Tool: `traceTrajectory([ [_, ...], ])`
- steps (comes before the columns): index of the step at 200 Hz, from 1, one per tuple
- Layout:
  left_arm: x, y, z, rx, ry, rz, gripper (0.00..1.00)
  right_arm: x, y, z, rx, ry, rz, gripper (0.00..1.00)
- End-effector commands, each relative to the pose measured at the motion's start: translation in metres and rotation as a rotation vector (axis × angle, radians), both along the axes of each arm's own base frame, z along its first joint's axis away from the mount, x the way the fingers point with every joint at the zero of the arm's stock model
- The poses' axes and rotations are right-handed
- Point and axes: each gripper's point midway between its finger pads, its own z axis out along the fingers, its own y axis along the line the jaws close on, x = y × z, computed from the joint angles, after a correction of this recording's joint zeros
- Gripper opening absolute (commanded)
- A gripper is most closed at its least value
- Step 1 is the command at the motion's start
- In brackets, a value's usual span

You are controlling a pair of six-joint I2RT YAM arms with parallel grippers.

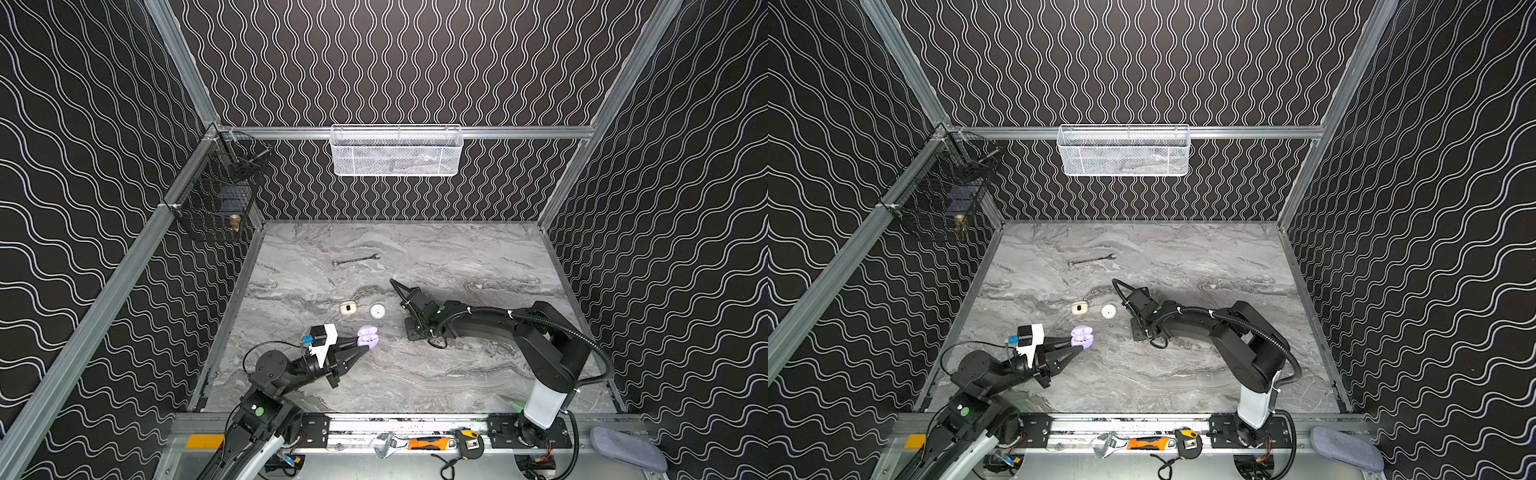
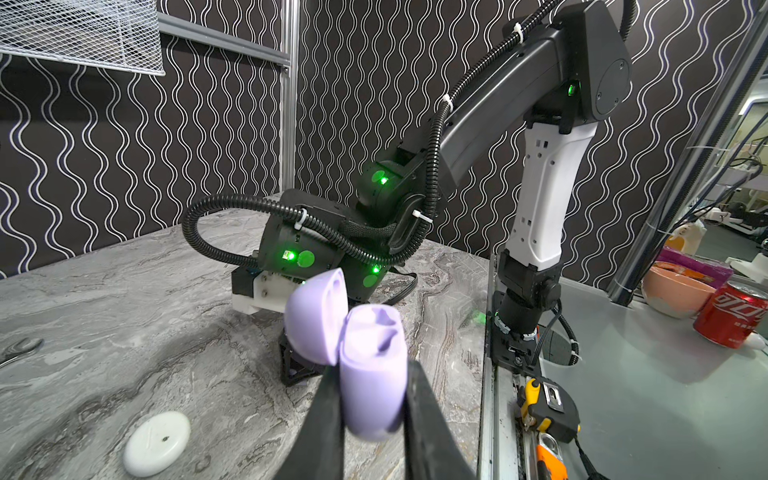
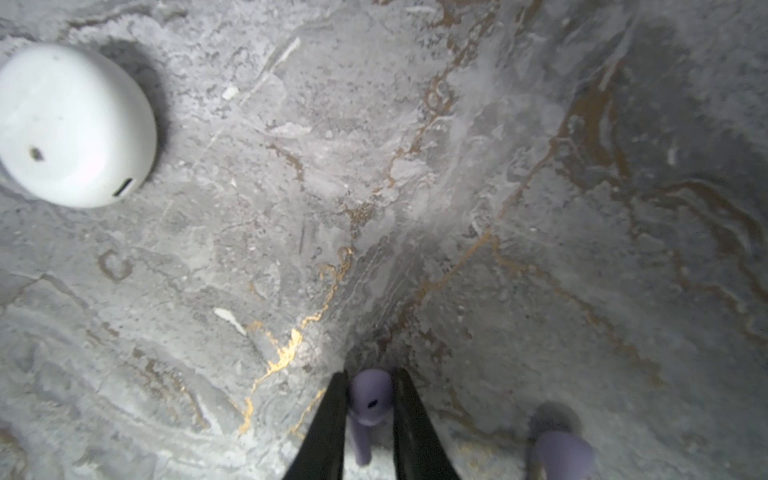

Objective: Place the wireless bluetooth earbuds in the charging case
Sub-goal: 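Lift the earbud and carry it toward the case in the left gripper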

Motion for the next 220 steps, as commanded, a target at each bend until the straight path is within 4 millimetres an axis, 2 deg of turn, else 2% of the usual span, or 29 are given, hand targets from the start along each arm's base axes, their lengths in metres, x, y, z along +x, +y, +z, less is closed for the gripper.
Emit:
traceTrajectory([
  [1,-0.002,0.000,0.008,-0.007,-0.034,-0.002,0.00,-0.008,-0.003,-0.006,0.001,0.028,-0.018,0.19],
  [14,-0.001,0.001,0.007,-0.007,-0.036,0.000,0.00,-0.005,0.001,0.001,0.030,0.012,-0.024,0.17],
  [18,-0.001,0.001,0.006,-0.005,-0.034,0.001,0.00,-0.011,-0.006,-0.005,0.019,0.024,-0.027,0.17],
  [27,0.000,0.001,0.006,-0.006,-0.032,0.006,0.00,-0.010,-0.006,-0.001,0.037,0.010,-0.037,0.16],
  [60,0.001,0.000,0.007,-0.009,-0.036,0.005,0.00,-0.008,-0.003,0.035,0.171,-0.078,-0.069,0.15],
  [90,0.002,-0.001,0.014,-0.019,-0.045,0.000,0.00,-0.005,-0.002,0.091,0.316,-0.208,-0.082,0.15],
  [117,0.003,-0.002,0.021,-0.038,-0.063,-0.001,0.00,-0.012,0.003,0.165,0.455,-0.382,-0.058,0.15],
  [149,0.001,-0.001,0.033,-0.071,-0.103,-0.006,0.00,-0.045,0.015,0.258,0.652,-0.591,0.025,0.13],
  [170,-0.004,0.000,0.041,-0.099,-0.139,-0.017,0.00,-0.073,0.022,0.307,0.784,-0.693,0.106,0.13],
  [198,-0.007,0.002,0.049,-0.126,-0.165,-0.023,0.00,-0.111,0.039,0.353,0.945,-0.778,0.256,0.13],
  [220,-0.012,0.001,0.055,-0.138,-0.186,-0.040,0.00,-0.139,0.058,0.377,1.031,-0.815,0.381,0.12],
])
